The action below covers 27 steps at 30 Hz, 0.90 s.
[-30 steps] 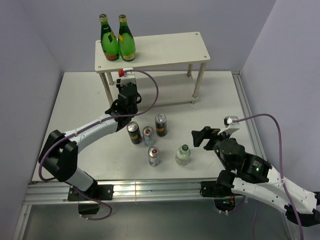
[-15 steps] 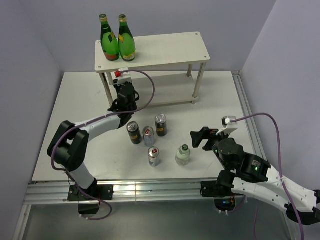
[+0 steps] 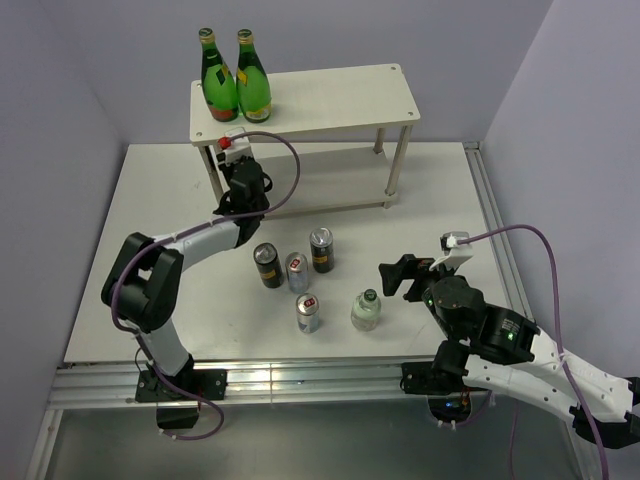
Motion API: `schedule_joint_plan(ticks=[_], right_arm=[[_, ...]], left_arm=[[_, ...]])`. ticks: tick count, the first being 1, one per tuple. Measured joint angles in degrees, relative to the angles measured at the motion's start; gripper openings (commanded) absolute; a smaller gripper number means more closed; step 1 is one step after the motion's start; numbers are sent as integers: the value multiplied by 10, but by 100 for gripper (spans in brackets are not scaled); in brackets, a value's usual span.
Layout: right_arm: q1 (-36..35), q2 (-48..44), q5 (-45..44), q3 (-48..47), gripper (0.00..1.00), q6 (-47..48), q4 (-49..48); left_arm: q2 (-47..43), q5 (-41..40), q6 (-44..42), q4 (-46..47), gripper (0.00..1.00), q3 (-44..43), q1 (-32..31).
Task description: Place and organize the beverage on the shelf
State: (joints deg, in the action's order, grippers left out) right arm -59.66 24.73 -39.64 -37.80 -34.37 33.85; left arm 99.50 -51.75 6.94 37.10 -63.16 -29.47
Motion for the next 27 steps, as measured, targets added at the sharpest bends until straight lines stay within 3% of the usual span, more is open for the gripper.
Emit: schedule_joint_plan(ticks=[4, 7, 8, 10, 11, 14, 17, 24, 26, 27], right_arm=[[-1, 0, 0, 0, 100, 0, 0], [-1, 0, 0, 0, 100, 0, 0], [-1, 0, 0, 0, 100, 0, 0], [-1, 0, 0, 0, 100, 0, 0], [-1, 0, 0, 0, 100, 0, 0], [-3, 0, 0, 0, 100, -1, 0], [-5, -1, -1, 0, 100, -1, 0], [-10, -8, -3, 0, 100, -3, 0], [-10, -9, -3, 0, 100, -3, 1], [-10, -10, -3, 0, 100, -3, 0]], left_arm=[[7, -1, 10, 0, 1, -9, 6], [13, 0, 22, -1, 17, -14, 6], [13, 3, 25, -1, 29, -15, 7], [14, 10, 31, -3, 39, -16, 8], [14, 12, 35, -5, 51, -17, 8], [14, 25, 44, -10, 66, -22, 10], [15, 30, 49, -13, 74, -24, 13], [13, 39, 59, -20, 81, -24, 13], [7, 40, 59, -32, 99, -24, 9], [3, 43, 59, -42, 99, -22, 7]])
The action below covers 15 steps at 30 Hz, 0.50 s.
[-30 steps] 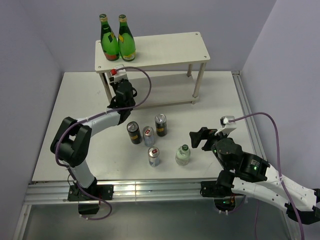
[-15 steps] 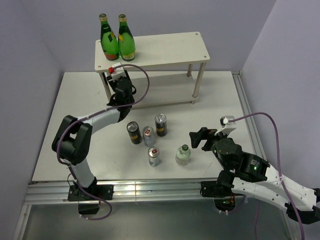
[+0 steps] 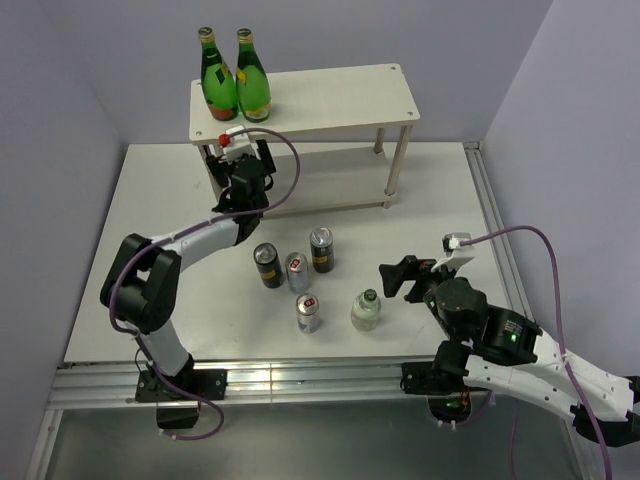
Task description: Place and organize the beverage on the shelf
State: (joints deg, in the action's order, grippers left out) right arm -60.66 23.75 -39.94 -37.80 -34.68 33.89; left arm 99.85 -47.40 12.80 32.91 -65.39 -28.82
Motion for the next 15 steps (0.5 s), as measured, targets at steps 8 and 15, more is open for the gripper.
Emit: schedule_joint_plan(ticks=[8, 15], right_arm=[[-7, -13, -2, 0, 100, -2, 0], [-12, -19, -9, 0, 100, -4, 1]], left_arm=[[-80, 13, 6, -80, 99, 42, -40], [-154, 4, 5, -144, 99, 53, -85]])
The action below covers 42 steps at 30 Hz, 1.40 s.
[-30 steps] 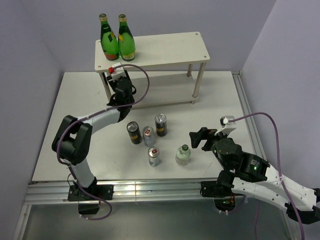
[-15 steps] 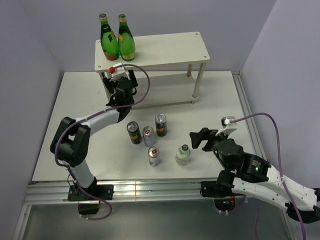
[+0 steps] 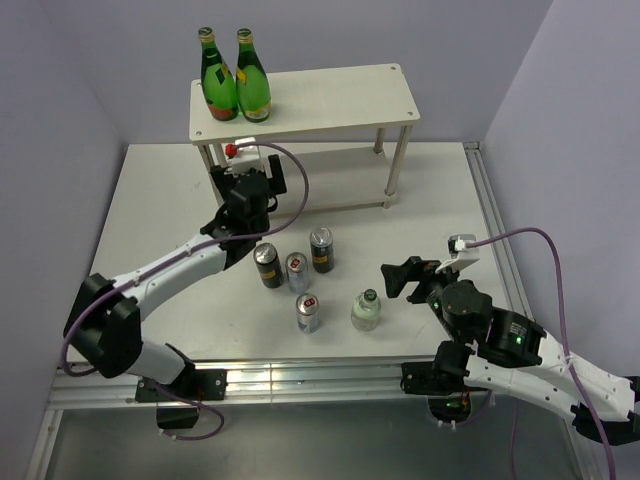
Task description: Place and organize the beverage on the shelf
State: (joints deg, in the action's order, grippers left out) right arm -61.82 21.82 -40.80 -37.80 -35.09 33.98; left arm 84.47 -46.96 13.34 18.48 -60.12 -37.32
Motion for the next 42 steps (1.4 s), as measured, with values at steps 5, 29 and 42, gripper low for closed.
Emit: schedule_joint_plan(ticks=[5, 29, 42], right_arm=[[-2, -2, -3, 0, 100, 0, 1], [-3, -8, -10, 0, 100, -11, 5], [-8, -10, -17, 0, 100, -14, 10]], left_arm=[[-74, 32, -6, -59, 95, 23, -79], [-94, 297, 54, 19, 93, 179, -427], [53, 163, 54, 119, 92, 153, -429]])
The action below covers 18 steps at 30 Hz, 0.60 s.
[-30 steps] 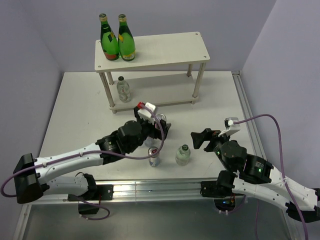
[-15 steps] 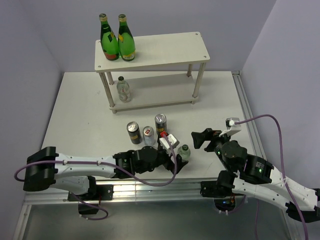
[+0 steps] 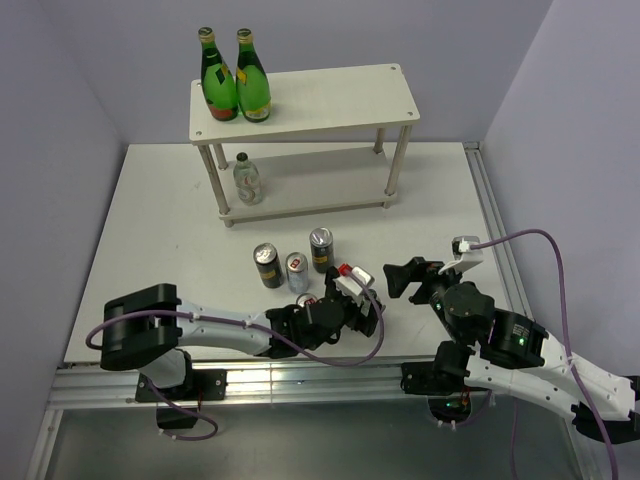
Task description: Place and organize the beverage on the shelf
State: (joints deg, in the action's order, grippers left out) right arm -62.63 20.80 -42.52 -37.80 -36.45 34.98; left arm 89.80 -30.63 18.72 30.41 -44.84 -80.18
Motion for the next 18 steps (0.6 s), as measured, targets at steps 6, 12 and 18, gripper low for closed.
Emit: schedule_joint_plan(ticks=[6, 12, 18], right_arm=[[-4, 0, -2, 0, 100, -2, 3], [-11, 0, -10, 0, 100, -4, 6], [-17, 0, -16, 0, 100, -9, 7]], left_arm=[[41, -35, -4, 31, 73, -27, 0], [66, -61, 1, 44, 16, -44, -2], [69, -85, -5, 52, 0, -53, 0]])
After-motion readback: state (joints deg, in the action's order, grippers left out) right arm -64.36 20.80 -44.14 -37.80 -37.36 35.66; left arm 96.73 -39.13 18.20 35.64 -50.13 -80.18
